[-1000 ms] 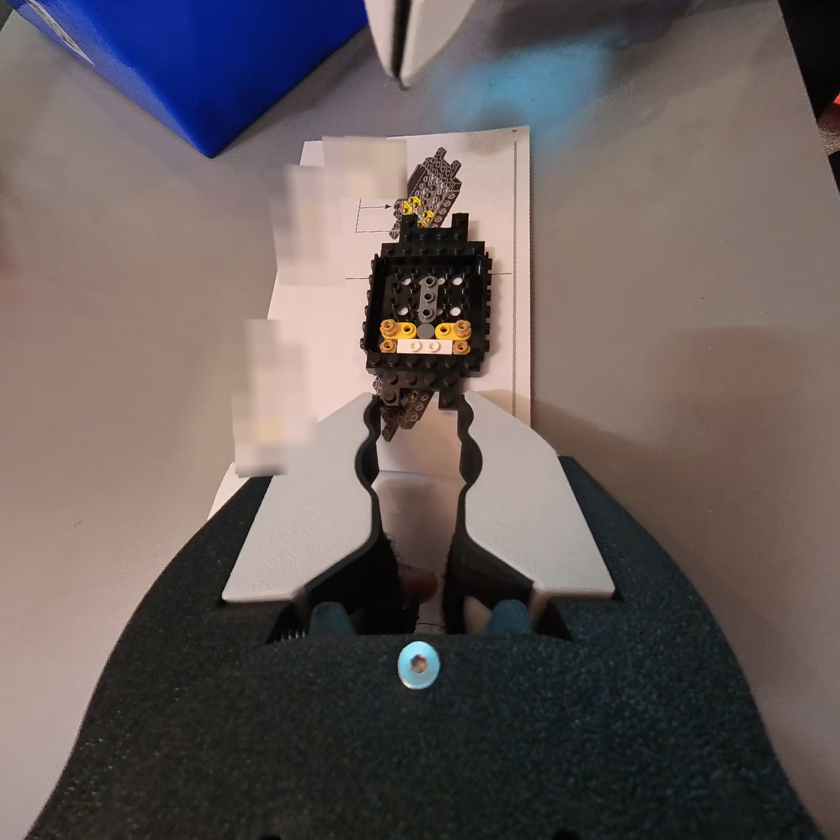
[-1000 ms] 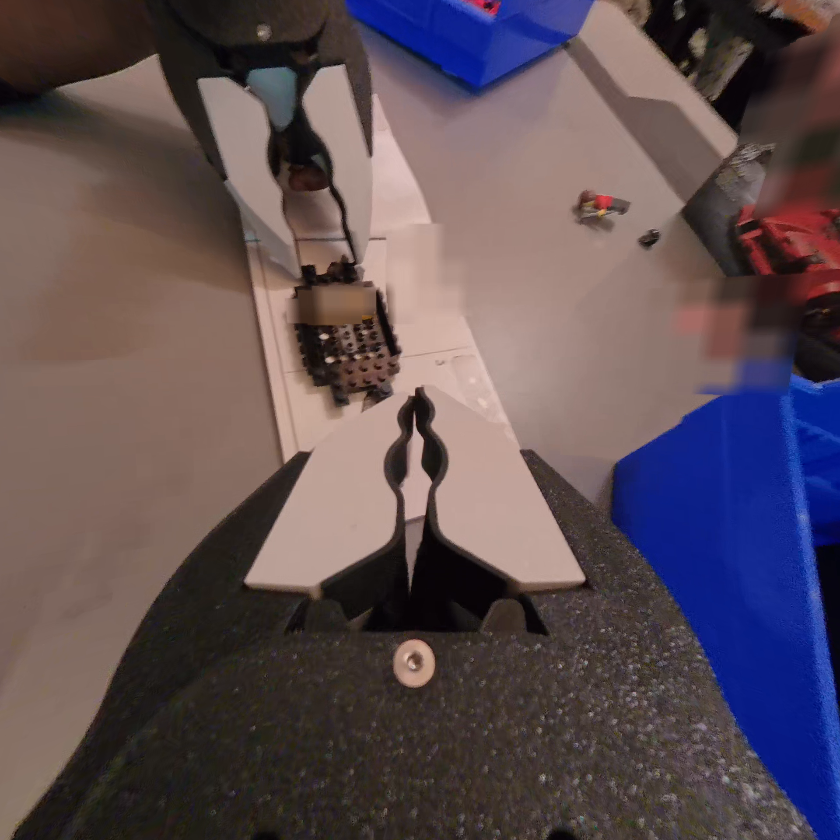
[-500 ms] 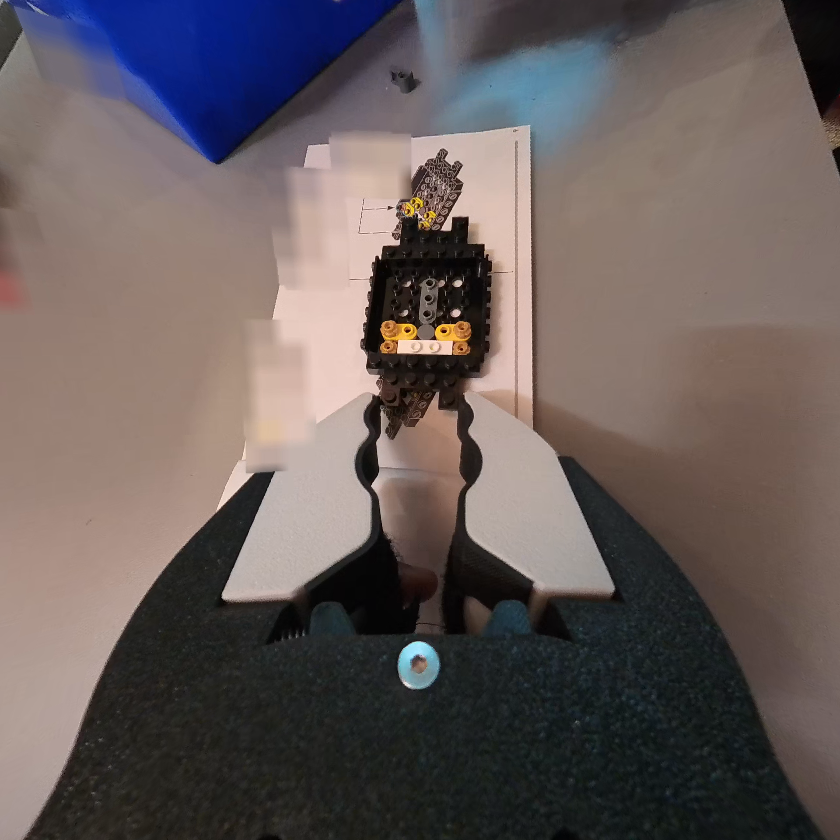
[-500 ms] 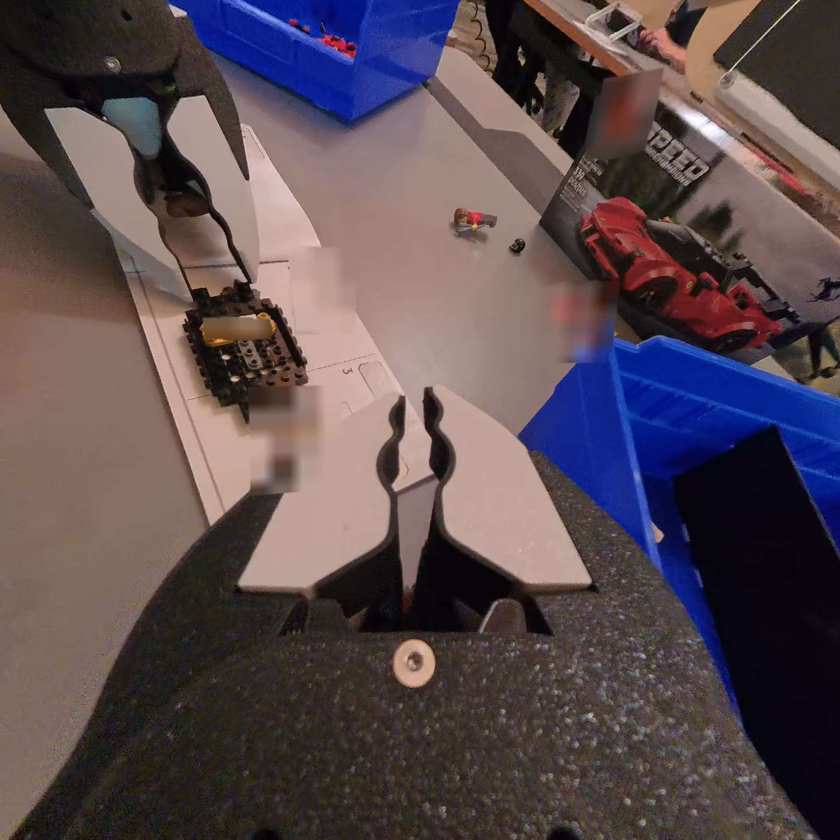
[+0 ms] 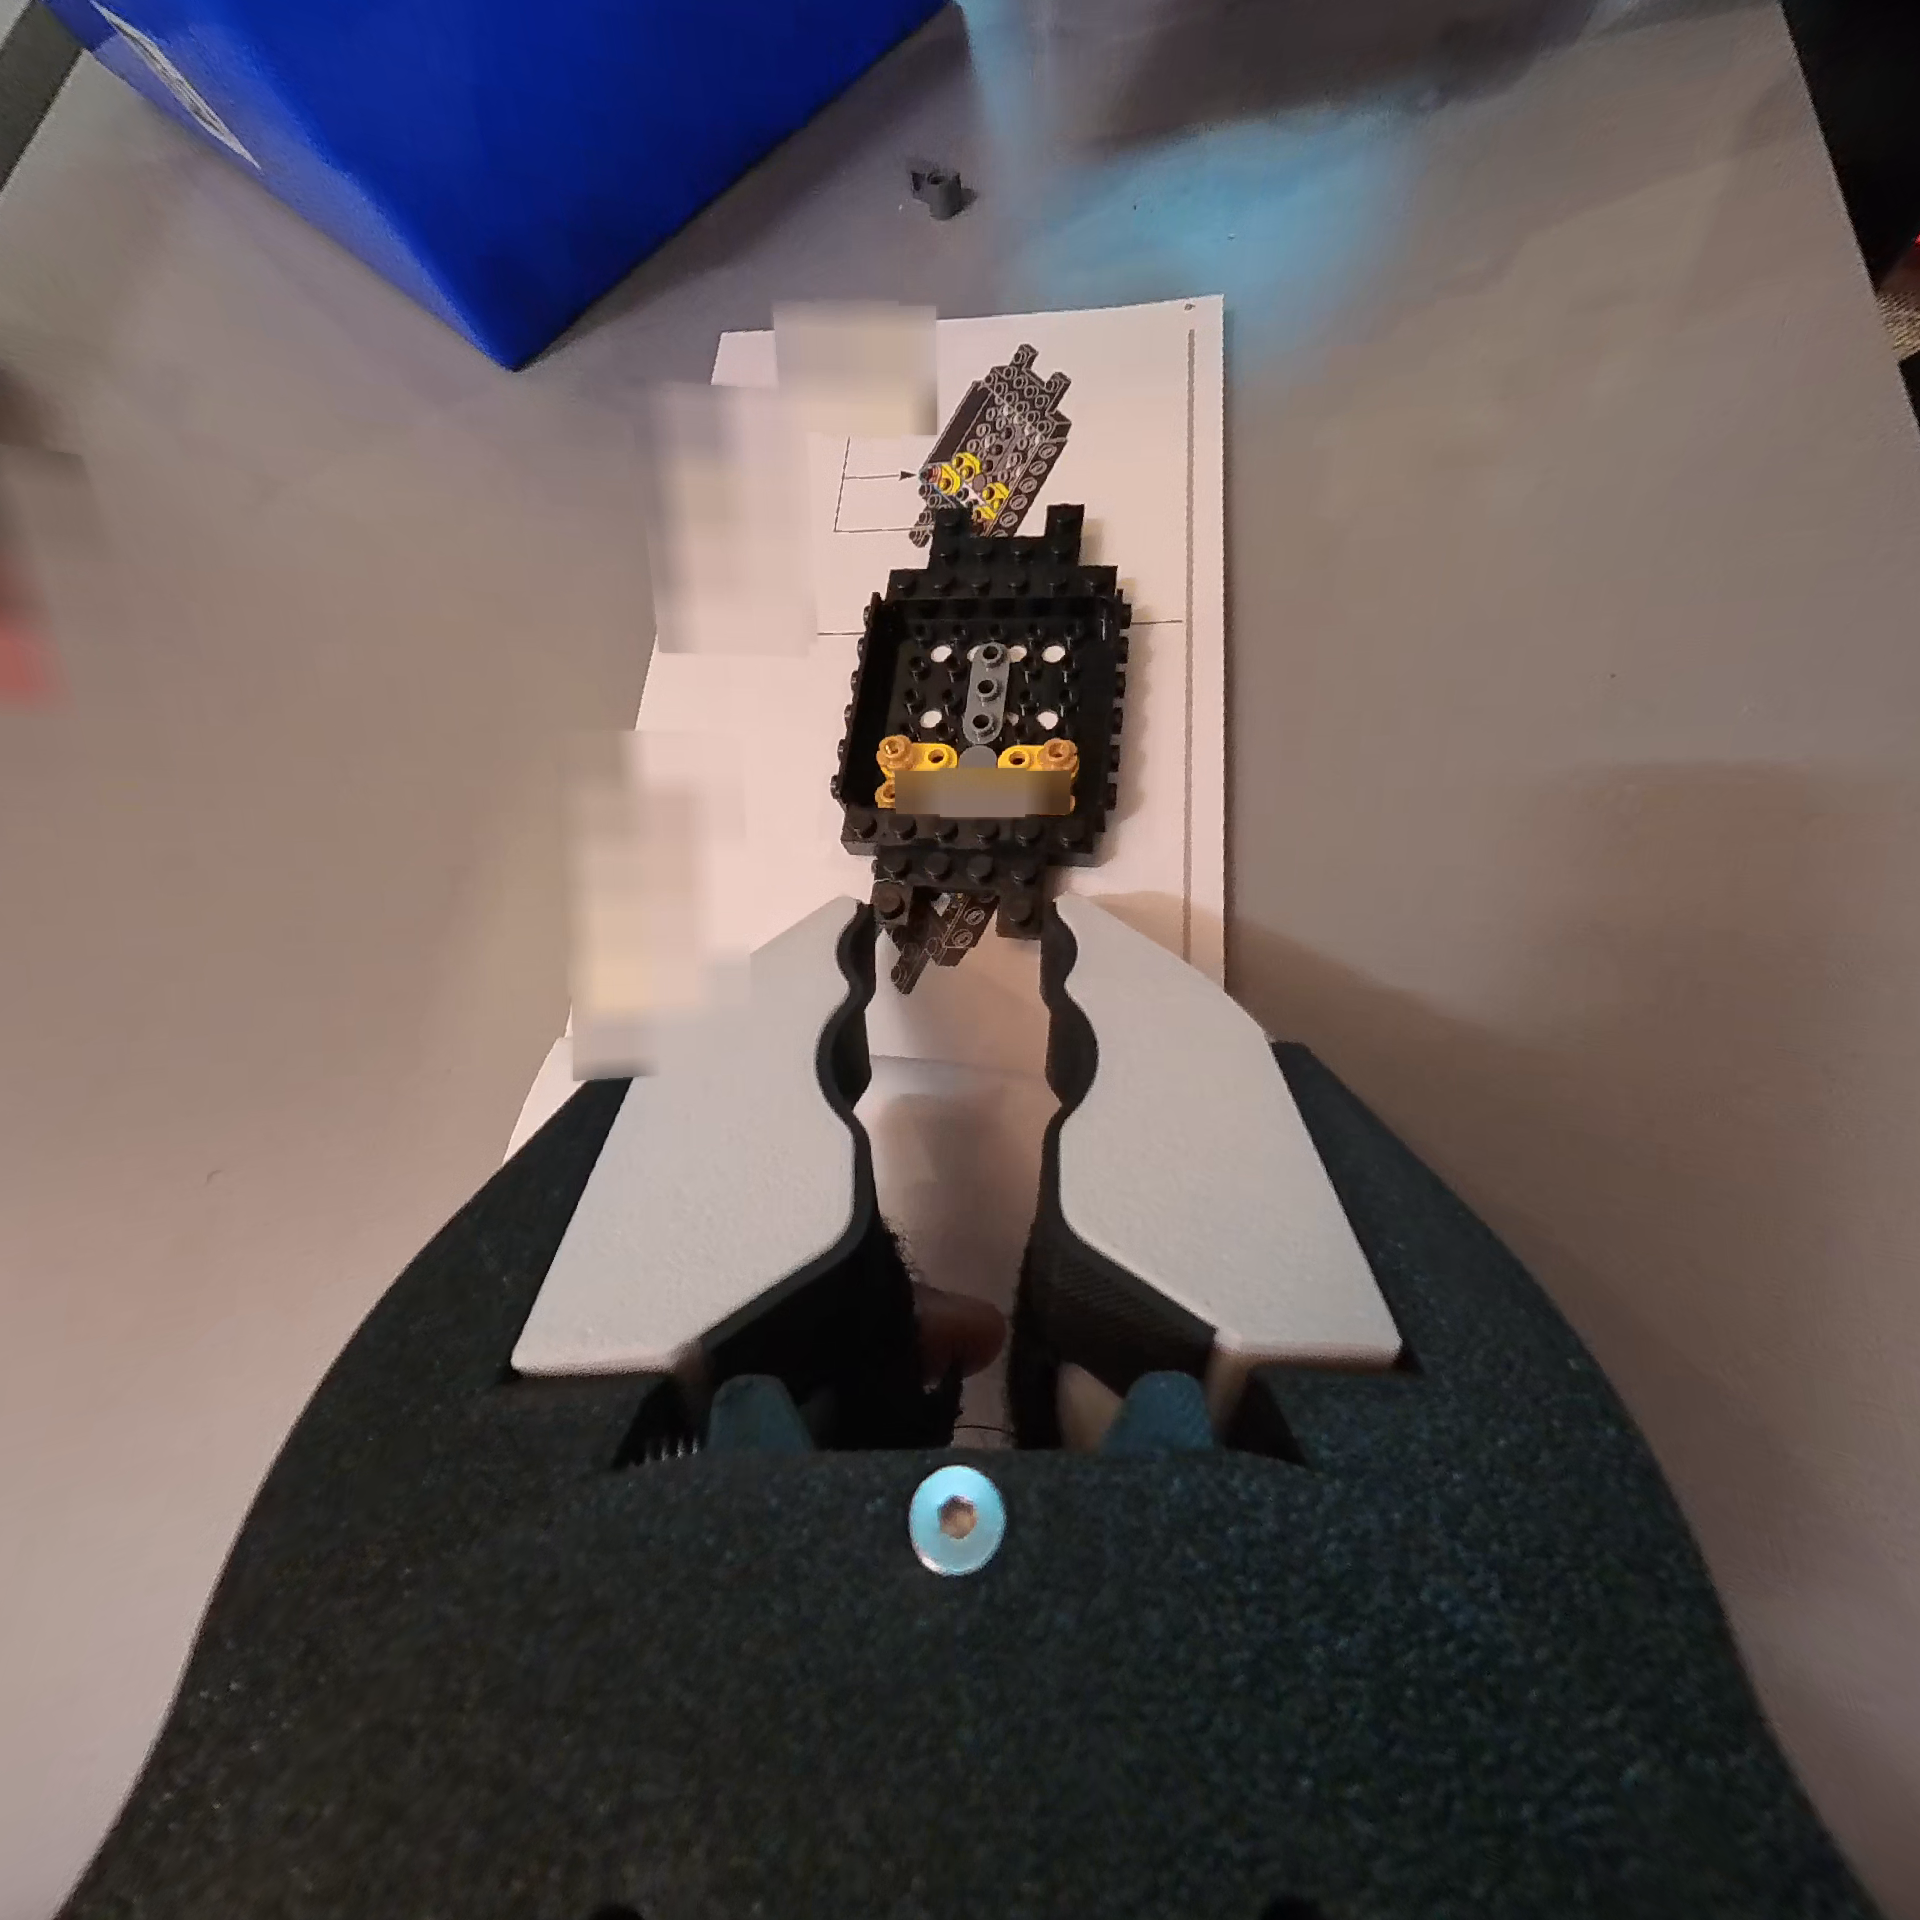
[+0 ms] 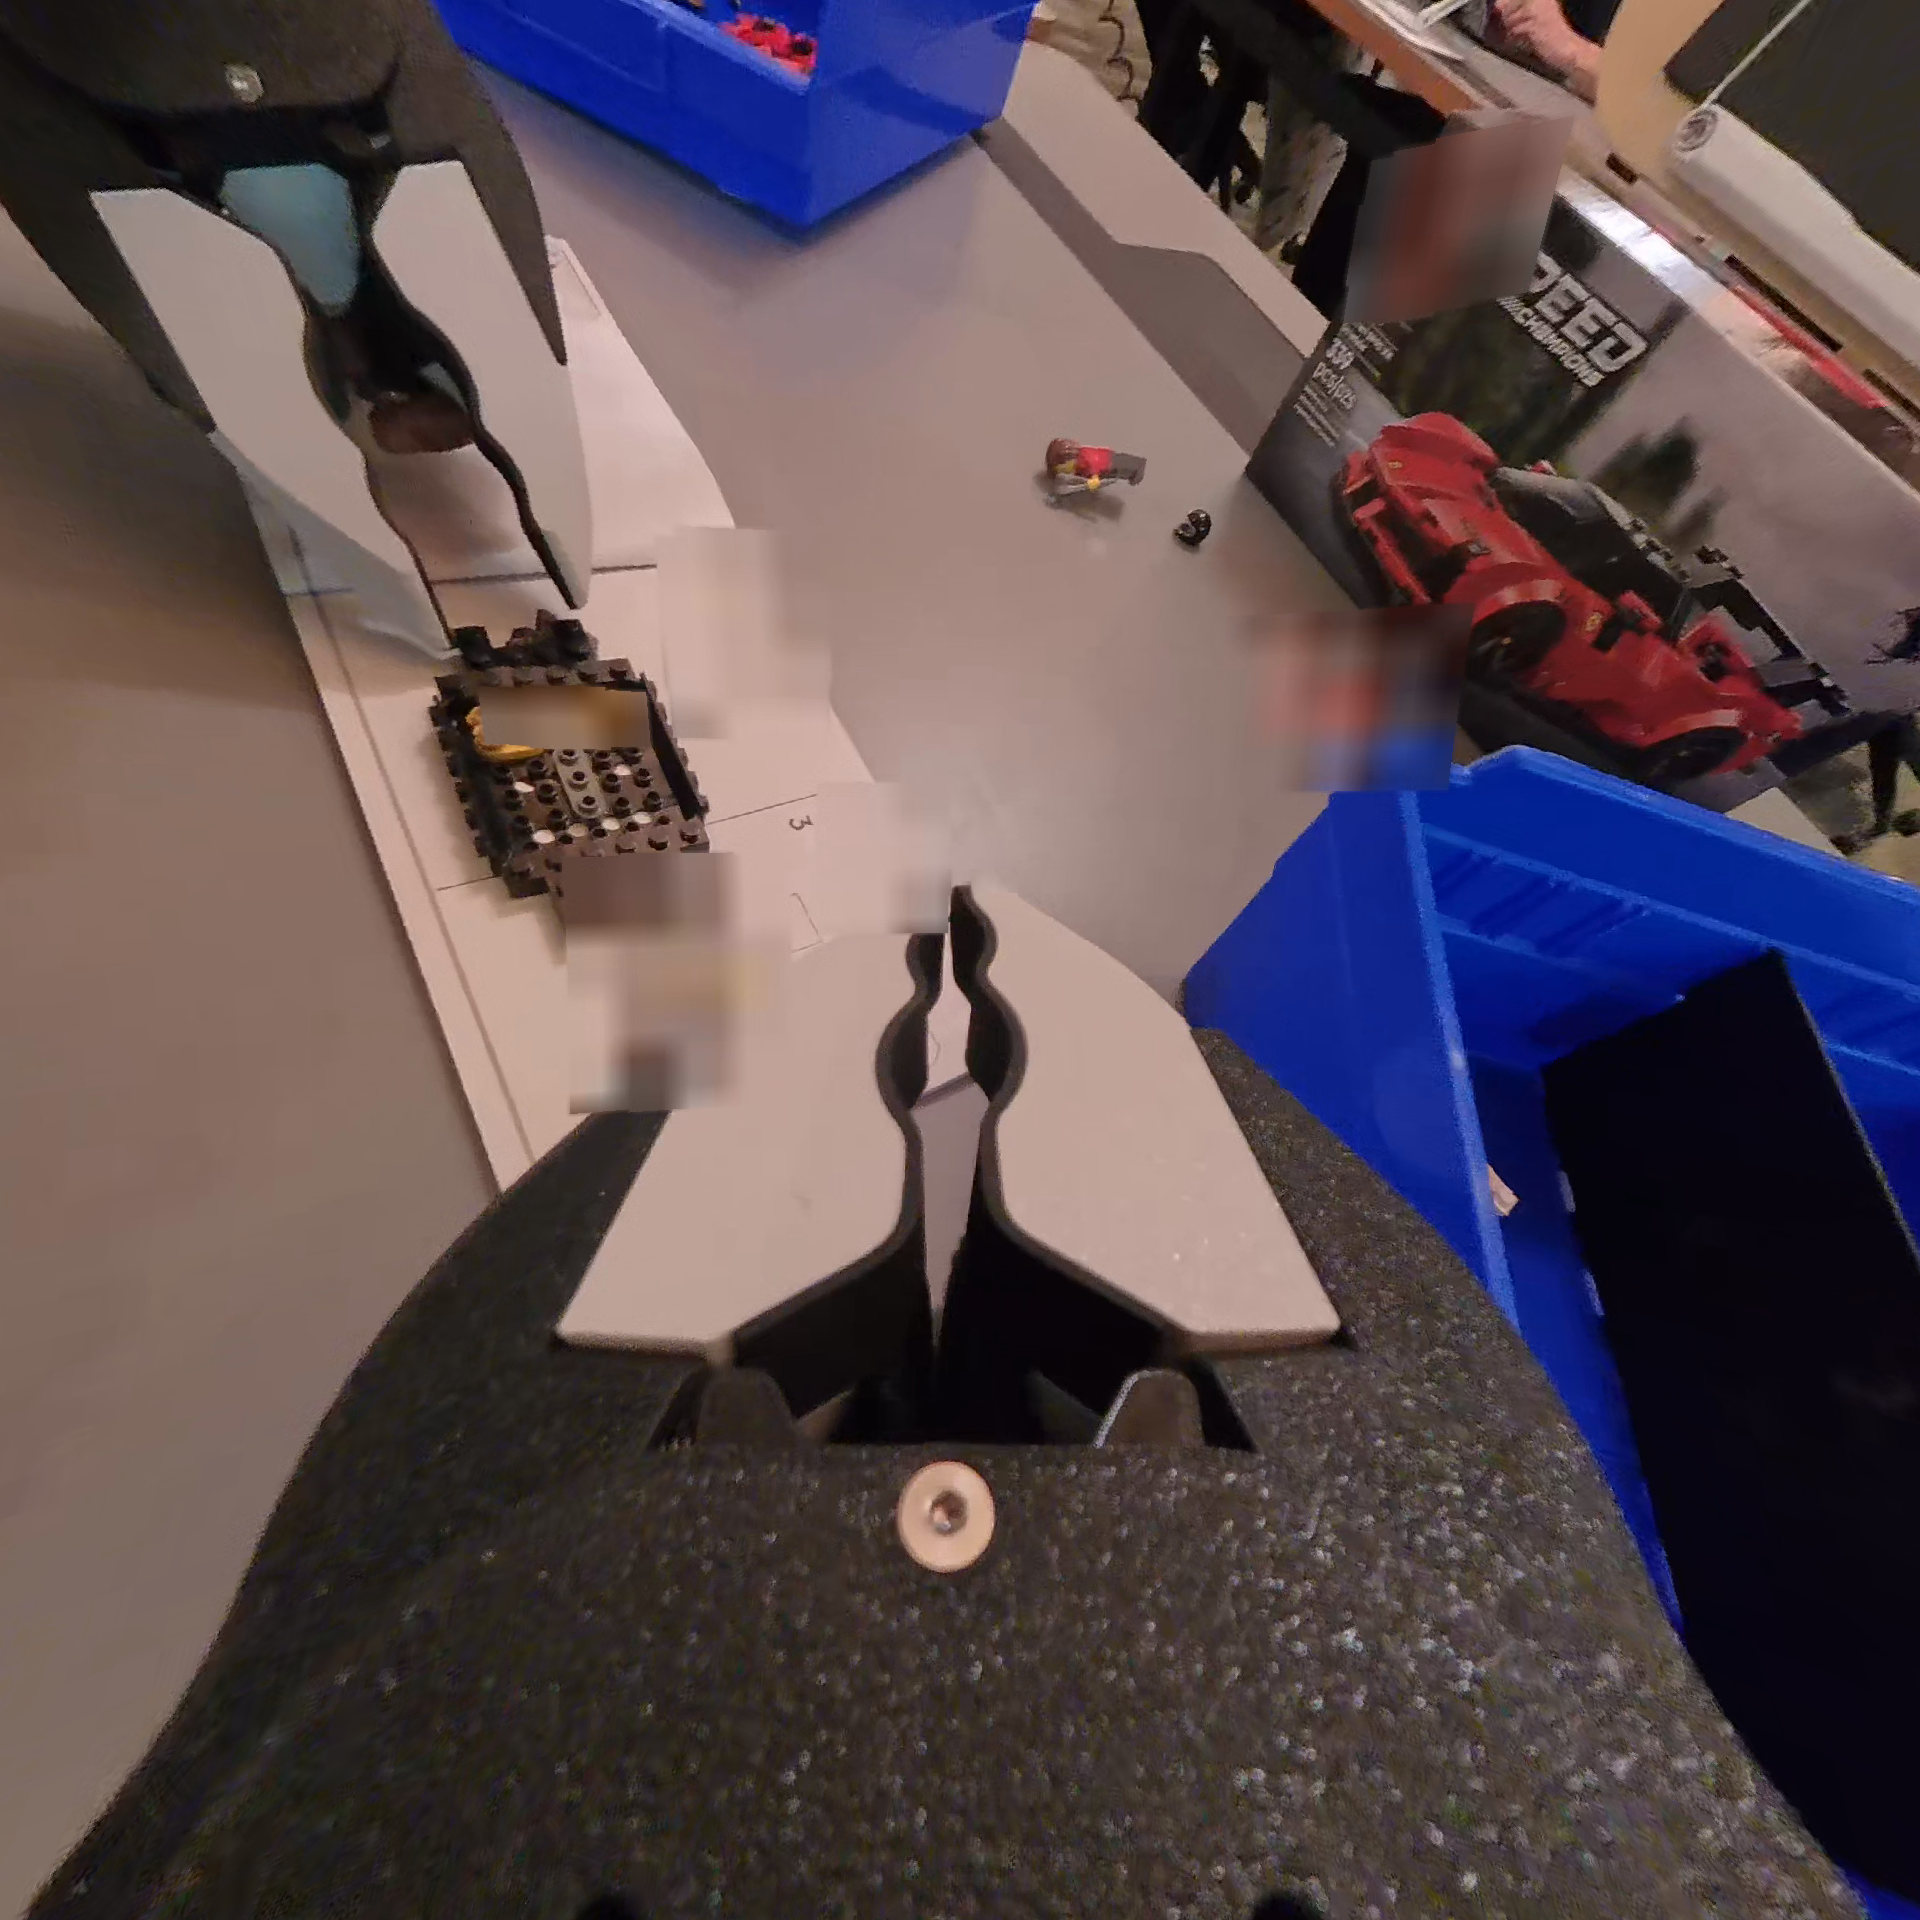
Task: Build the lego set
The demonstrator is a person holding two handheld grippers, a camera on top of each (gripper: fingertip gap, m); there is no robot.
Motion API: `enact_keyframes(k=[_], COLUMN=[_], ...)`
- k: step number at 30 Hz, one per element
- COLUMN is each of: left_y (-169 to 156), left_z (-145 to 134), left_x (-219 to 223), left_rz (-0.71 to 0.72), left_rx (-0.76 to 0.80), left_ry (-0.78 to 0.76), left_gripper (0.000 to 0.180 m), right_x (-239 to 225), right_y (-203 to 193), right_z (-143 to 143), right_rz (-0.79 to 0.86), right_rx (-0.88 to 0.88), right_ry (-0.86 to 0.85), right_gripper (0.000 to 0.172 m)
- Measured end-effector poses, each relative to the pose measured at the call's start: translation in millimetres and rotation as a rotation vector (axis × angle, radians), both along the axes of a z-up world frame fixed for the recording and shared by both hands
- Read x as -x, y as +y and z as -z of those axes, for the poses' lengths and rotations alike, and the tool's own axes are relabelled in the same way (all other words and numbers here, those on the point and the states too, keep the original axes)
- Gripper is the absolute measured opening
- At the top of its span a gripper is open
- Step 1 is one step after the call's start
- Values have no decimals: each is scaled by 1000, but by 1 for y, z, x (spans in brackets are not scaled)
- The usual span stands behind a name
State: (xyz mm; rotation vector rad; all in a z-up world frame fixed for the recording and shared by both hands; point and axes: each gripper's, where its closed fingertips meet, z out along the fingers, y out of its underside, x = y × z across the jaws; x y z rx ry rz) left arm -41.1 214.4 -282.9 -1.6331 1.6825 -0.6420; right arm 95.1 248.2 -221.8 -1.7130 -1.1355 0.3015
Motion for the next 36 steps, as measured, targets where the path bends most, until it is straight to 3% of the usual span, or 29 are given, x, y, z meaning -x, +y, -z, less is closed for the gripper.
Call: enact_keyframes(k=[7, 10, 14, 28, 29, 30, 36], left_y=[0, 1, 1, -2, -2, -3, 0], left_z=[1, 3, 3, -1, -1, -1, -6], left_x=[0, 0, 0, -7, -7, -8, -8], left_rz=[0, -6, -6, 10, 12, 13, 1], left_rx=[-3, -4, -3, -9, -10, -10, -25], left_ry=[9, 19, 19, 0, 0, -1, -35], left_gripper=[30, 35, 41, 49, 49, 49, 43], right_x=[4, 7, 6, 12, 13, 15, 19], right_y=[-2, -6, -5, -11, -14, -19, -24], right_z=[-6, -10, -3, 12, 14, 16, -2], right_rz=[-10, -34, -29, -66, -83, -114, -155], right_rx=[11, 50, 93, 139, 149, 157, 111], right_ry=[55, 114, 110, 22, 11, -4, 62], right_gripper=[7, 26, 37, 30, 24, 3, 0])
